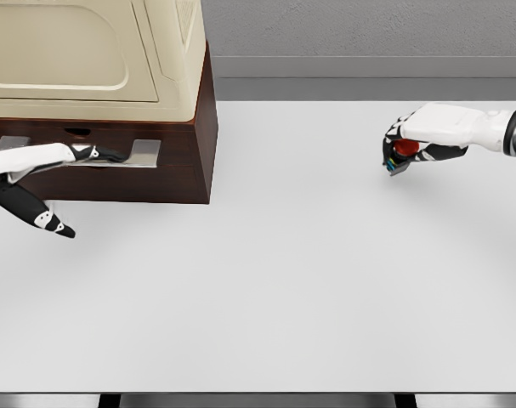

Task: Open the cabinet drawer with left arm, and place a switch into the drawer with right arm

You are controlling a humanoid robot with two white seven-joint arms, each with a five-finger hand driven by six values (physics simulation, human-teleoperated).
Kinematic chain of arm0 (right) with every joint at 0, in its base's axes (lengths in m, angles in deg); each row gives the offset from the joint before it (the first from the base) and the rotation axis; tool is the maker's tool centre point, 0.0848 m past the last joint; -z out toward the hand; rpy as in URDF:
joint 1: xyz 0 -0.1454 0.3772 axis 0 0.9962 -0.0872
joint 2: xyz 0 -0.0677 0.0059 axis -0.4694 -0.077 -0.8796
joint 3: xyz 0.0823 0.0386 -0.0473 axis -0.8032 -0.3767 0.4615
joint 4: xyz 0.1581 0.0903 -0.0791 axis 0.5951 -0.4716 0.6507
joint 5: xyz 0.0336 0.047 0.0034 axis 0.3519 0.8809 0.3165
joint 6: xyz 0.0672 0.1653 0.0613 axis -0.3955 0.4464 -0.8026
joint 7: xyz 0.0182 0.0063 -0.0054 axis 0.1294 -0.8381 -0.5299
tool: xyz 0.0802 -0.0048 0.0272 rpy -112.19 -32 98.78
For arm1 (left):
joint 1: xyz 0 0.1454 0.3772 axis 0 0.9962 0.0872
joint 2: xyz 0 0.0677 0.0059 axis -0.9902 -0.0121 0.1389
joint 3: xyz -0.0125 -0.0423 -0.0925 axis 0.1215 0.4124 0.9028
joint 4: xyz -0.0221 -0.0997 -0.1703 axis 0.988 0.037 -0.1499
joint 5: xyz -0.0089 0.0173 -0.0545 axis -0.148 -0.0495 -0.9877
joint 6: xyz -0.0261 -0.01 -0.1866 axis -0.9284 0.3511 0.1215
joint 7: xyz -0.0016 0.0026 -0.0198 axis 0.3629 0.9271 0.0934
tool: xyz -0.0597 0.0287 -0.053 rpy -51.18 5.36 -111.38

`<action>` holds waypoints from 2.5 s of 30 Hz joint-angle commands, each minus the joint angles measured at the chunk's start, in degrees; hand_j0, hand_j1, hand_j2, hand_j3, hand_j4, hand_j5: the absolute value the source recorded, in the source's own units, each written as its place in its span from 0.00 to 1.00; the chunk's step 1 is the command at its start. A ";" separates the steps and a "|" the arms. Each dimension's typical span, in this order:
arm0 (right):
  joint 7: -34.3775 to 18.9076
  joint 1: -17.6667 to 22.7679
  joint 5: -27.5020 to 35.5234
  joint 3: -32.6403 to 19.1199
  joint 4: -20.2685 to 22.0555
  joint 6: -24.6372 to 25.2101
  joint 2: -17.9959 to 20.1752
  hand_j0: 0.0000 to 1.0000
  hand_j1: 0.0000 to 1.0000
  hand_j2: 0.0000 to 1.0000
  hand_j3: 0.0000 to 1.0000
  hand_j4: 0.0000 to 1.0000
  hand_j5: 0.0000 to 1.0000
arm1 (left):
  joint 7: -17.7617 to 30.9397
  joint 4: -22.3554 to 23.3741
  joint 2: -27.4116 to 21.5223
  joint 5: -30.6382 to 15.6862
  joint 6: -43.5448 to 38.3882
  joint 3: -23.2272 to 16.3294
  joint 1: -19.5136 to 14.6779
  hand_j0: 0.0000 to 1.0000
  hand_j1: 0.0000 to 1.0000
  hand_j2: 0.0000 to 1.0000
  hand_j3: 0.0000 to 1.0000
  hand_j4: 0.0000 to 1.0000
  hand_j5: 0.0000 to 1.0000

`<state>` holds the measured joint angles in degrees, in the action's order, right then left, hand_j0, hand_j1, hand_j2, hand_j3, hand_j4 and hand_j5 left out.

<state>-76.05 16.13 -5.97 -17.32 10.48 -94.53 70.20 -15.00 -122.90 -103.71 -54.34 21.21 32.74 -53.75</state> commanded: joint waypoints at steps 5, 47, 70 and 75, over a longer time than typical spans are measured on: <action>0.03 0.00 1.38 -0.05 3.21 0.16 0.50 0.48 0.48 0.48 0.48 0.48 0.48 | 0.01 0.38 -0.40 2.81 -0.39 4.37 -0.05 1.00 1.00 1.00 1.00 1.00 1.00; 0.03 -4.48 4.81 4.87 9.36 0.16 -3.28 0.47 0.47 0.47 0.47 0.47 0.47 | 0.80 0.29 -0.31 2.72 -1.53 4.46 2.76 1.00 1.00 1.00 1.00 1.00 1.00; 0.03 -7.91 4.81 8.12 9.19 0.16 -8.12 0.47 0.47 0.47 0.47 0.47 0.47 | 5.83 0.20 -4.61 -1.50 -0.83 4.29 4.43 1.00 1.00 1.00 1.00 1.00 1.00; 0.03 -8.70 4.81 8.47 9.28 0.16 -8.99 0.47 0.47 0.47 0.47 0.47 0.47 | 5.83 0.20 -5.58 -2.99 -0.83 4.29 4.69 1.00 1.00 1.00 1.00 1.00 1.00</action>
<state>-76.05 7.34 -1.48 -8.91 19.74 -94.54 61.53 -8.84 -123.16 -108.53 -60.37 20.47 37.40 -48.97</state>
